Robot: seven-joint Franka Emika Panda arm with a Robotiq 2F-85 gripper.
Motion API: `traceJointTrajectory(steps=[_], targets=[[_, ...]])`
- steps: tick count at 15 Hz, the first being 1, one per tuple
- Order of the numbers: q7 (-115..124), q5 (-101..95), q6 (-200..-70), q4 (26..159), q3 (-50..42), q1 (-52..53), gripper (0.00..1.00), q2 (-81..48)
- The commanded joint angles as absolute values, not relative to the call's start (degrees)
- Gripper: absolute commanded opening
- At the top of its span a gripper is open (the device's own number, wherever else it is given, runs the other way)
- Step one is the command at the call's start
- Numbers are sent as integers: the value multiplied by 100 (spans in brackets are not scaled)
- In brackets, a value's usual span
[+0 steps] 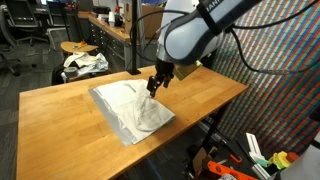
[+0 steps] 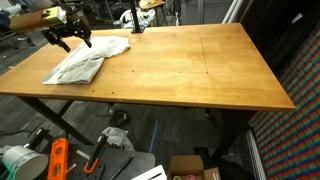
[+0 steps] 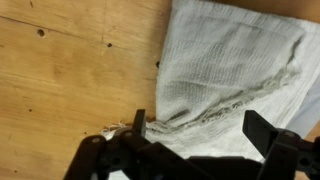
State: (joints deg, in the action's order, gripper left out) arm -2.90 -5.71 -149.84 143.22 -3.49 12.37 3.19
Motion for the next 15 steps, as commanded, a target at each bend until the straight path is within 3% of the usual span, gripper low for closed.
traceJointTrajectory(steps=[1,7,15], targets=[[-1283,881,-13911,13066,-366,860,100,100],[-1089,1349,-13335,11002,-410,132,100,-1064],[-779,686,-12636,9595,-350,-246,100,-2625]])
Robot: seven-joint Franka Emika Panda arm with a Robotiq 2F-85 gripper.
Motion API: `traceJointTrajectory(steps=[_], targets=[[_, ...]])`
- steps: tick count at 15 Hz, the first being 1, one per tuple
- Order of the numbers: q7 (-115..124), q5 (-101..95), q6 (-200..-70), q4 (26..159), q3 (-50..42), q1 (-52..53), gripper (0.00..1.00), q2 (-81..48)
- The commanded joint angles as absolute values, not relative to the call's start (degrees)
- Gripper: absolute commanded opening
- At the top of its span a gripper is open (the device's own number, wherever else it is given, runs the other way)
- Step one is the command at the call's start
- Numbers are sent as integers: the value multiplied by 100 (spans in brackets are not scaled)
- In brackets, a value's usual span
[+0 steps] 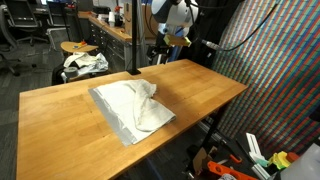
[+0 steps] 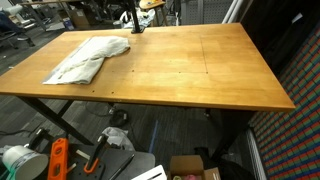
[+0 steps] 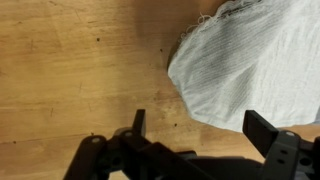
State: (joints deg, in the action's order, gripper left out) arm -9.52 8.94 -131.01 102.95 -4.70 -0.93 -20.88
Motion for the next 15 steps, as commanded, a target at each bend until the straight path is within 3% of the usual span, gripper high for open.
traceJointTrajectory(steps=[1,15], targets=[[-818,675,-12503,9481,-332,-291,100,-2746],[-1481,1371,-12169,9465,131,-1017,100,-3204]])
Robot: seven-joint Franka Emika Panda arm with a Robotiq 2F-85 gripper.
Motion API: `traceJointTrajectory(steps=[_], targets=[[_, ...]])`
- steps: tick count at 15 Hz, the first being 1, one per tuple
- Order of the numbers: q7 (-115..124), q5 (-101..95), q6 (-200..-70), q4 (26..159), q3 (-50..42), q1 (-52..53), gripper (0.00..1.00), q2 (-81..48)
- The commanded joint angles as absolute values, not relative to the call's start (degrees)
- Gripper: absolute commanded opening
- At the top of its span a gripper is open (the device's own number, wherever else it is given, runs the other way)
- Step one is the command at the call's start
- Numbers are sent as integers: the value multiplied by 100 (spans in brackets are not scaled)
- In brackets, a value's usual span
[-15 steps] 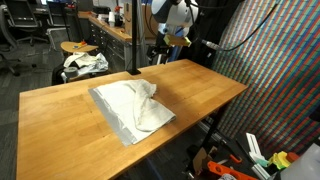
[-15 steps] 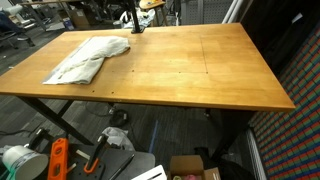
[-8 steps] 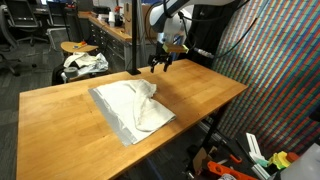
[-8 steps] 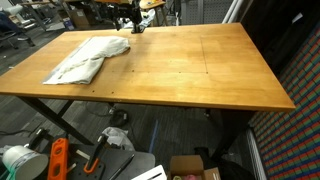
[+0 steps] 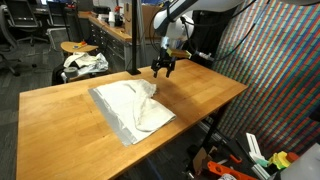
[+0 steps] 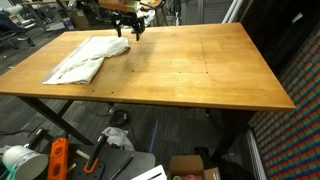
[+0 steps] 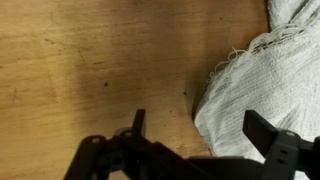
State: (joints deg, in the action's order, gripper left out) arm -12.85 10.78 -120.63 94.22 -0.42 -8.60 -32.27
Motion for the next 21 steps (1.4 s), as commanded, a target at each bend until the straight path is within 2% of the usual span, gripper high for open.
traceJointTrajectory(steps=[1,12,14,21], targets=[[-1496,1397,-12195,9488,144,-1016,100,-3209],[-1484,1462,-12730,9774,300,-955,100,-3337],[-1488,1450,-12775,9814,318,-961,74,-3353],[-1503,1421,-12827,9911,339,-956,19,-3384]])
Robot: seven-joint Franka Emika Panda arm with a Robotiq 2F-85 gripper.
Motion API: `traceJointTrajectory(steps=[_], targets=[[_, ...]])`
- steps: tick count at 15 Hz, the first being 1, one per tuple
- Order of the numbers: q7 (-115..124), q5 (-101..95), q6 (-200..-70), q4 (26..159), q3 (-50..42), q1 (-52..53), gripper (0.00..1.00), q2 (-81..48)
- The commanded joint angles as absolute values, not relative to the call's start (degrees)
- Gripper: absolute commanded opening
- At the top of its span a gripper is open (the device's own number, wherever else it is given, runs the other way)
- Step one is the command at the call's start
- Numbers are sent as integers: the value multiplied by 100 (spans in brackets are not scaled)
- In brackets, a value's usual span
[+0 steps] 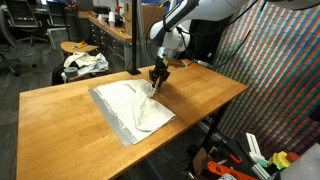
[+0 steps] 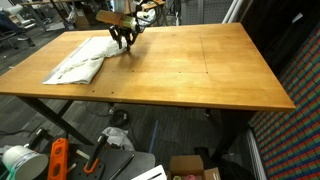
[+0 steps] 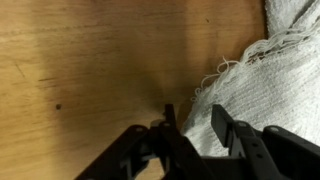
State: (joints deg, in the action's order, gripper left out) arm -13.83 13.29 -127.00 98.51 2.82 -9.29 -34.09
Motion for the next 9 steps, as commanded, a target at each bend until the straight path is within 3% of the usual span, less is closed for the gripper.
traceJointTrajectory(steps=[1,2,4,9], targets=[[-1503,1419,-12834,9917,341,-955,13,-3398],[-1499,1416,-12843,9928,343,-953,4,-3404],[-1491,1415,-12843,9932,346,-952,0,-3423],[-1466,1413,-12724,9908,346,-962,2,-3297]])
